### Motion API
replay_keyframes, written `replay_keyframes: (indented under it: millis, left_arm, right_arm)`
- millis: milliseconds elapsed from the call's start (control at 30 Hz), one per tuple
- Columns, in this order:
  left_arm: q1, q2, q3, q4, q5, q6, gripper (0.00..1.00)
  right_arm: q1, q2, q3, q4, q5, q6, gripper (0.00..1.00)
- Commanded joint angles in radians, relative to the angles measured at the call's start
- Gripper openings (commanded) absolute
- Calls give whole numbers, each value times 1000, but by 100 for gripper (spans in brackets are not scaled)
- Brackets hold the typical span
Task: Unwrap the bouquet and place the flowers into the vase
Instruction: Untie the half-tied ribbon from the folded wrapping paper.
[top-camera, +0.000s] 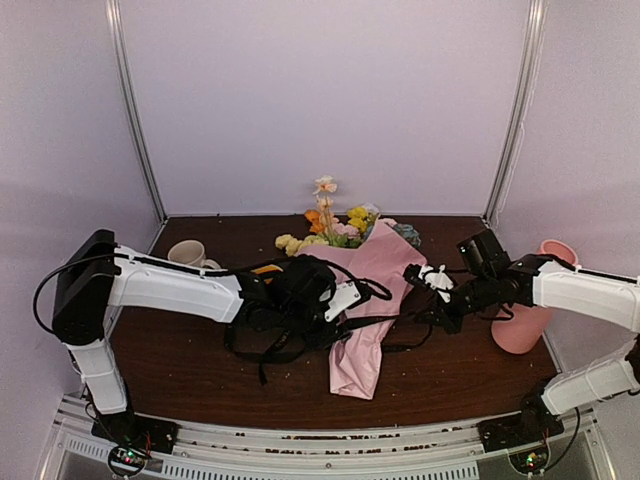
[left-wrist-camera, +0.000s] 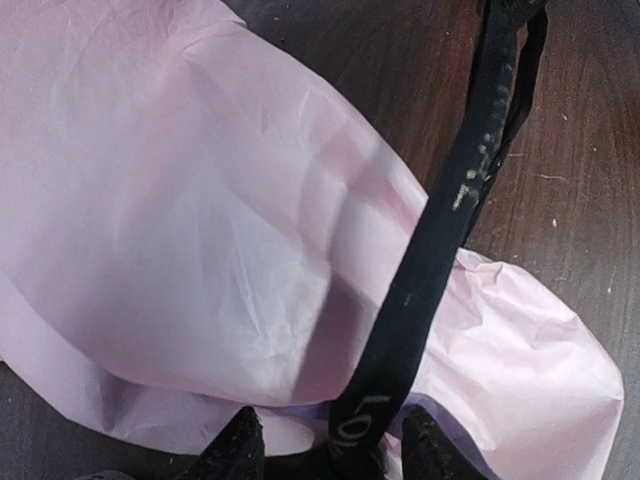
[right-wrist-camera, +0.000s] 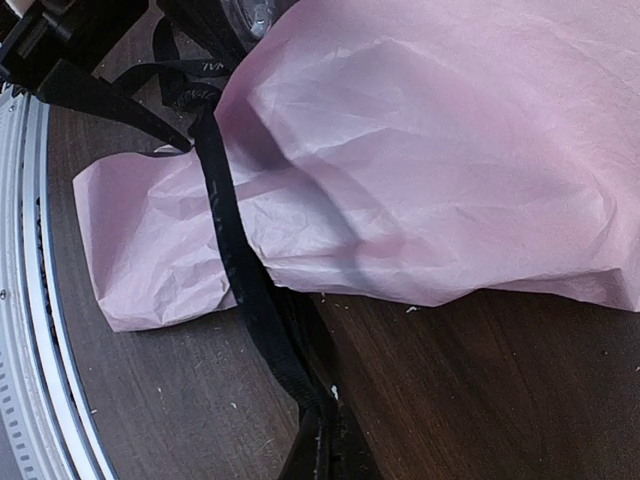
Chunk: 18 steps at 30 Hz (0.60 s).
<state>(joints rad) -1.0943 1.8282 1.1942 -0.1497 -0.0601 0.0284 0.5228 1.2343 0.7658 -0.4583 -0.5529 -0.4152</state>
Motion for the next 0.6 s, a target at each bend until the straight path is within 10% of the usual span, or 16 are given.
replay_keyframes:
  millis: [0,300,567]
  left_arm:
    - [-3,53,62,41,-24,94,46]
    - [-3,0,88,34,-113,127,0]
    - [-3,-145,117,-96,-212,178,0]
  right_arm:
    - [-7,-23,-3,30,-32,5,4]
    - [-7,-14,-4,30,-26,3,5]
    - [-7,18,6,29,-30,-3,5]
